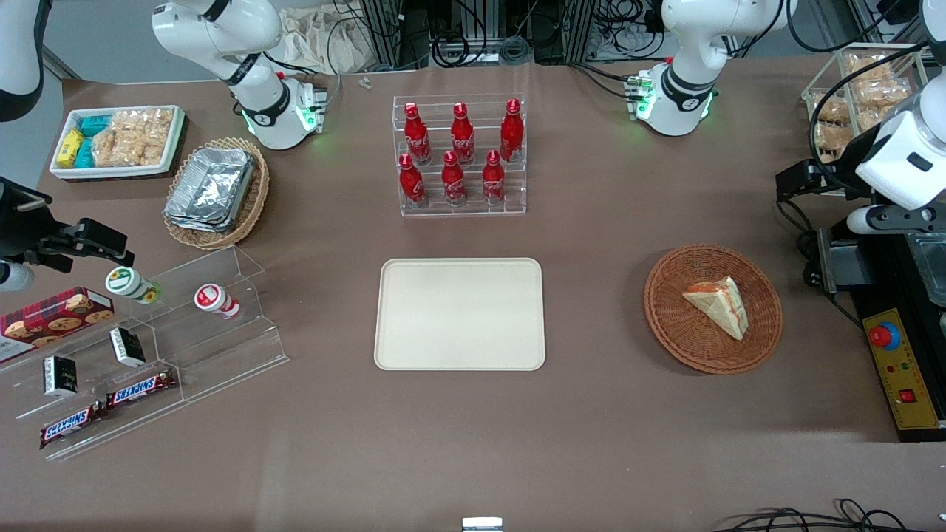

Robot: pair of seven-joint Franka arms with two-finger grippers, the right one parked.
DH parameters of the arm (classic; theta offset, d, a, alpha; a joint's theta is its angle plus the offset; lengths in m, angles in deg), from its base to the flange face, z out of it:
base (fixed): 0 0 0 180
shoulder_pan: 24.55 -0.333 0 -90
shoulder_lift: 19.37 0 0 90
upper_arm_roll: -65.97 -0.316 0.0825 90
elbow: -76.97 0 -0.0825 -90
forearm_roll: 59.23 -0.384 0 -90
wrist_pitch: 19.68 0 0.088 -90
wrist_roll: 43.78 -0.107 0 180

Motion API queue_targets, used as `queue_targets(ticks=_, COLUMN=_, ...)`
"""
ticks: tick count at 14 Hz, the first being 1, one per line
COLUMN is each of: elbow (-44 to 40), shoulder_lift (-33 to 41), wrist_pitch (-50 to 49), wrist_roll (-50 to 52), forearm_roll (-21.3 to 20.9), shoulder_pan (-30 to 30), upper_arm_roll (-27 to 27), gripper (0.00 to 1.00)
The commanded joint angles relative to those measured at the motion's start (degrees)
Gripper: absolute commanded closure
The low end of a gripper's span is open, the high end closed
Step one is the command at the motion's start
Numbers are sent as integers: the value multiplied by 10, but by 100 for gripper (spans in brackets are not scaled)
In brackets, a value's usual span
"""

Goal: Place sandwich from basket to tray
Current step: 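Move the left gripper over the sandwich in the wicker basket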

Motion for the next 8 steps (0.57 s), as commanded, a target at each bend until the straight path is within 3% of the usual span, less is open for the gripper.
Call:
queue_targets(ticks=1, elbow=5, shoulder_lift=7, wrist_pitch=6, wrist_roll=-4, forearm_roll=-5, shoulder_pan=3, upper_arm_roll=-1, gripper=0)
queue_targets(ticks=5, elbow=3, shoulder_lift=-1, wrist_pitch=5, wrist_roll=14, forearm_roll=-10, shoulder_pan=4, upper_arm_roll=-1, gripper=0)
queue_targets(ticks=8, elbow=8, shoulder_lift=-3, wrist_pitch=-1, wrist_roll=89, forearm_roll=-2, shoulder_pan=3, upper_arm_roll=-1, gripper=0)
